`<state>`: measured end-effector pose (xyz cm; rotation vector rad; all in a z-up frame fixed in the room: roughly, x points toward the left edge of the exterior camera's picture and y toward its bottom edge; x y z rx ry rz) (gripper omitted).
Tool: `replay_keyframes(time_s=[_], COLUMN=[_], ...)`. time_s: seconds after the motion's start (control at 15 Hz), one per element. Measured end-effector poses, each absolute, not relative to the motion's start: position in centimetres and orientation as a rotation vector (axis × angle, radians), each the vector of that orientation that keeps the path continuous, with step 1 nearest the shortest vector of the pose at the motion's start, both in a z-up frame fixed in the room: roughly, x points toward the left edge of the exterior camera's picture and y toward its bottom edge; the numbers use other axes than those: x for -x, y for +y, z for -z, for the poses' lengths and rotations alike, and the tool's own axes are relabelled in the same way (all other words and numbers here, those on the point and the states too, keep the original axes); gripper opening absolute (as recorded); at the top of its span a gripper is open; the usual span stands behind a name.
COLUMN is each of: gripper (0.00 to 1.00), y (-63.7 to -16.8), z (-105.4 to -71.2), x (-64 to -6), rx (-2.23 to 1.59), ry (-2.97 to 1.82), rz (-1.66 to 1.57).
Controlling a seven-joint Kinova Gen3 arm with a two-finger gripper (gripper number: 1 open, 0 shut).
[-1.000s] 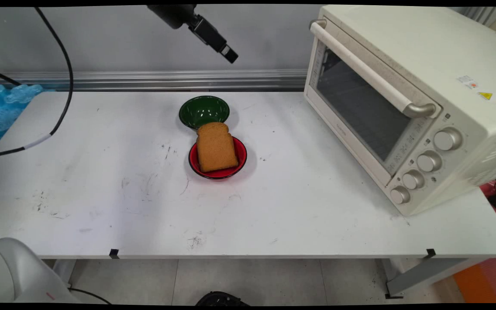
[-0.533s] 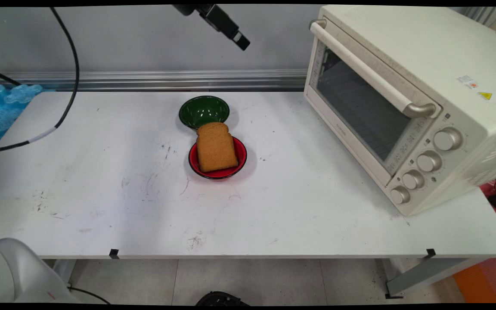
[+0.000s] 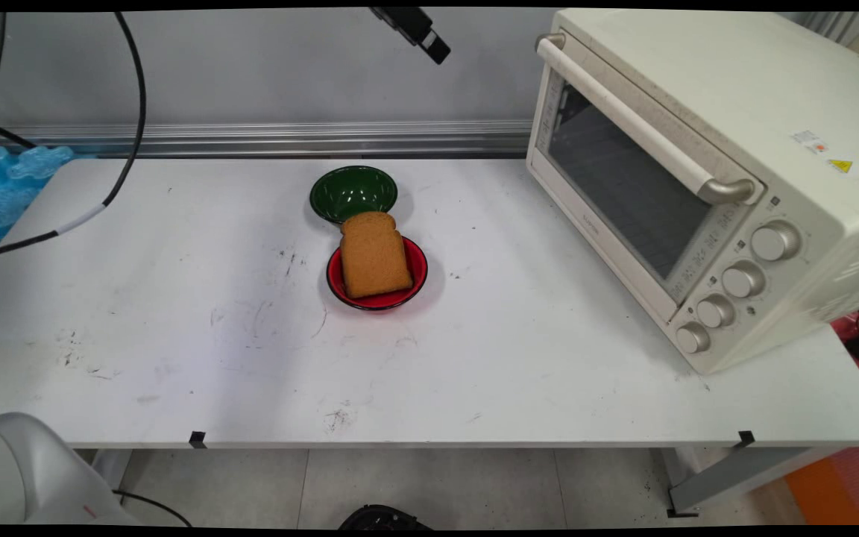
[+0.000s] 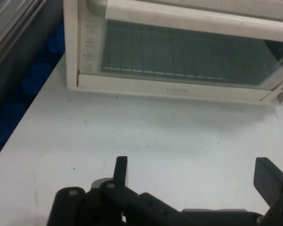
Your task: Open the oven
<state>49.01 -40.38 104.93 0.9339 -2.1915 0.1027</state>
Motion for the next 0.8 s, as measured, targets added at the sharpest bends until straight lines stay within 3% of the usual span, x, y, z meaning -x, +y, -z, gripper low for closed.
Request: replay_keyframes(time_s=[0.67,0.73,0.8], gripper=[1.00,0.00,0.00], y=[-41.0,-41.2,-41.3], z=[-106.8,-106.9,-107.0], x=[-46.7,-46.4,-46.2], rx=[-0.900,-0.893,-0.888], ry=[-2.188,-2.186,-2.184], rz=[-0.068,-0.067,-0.066])
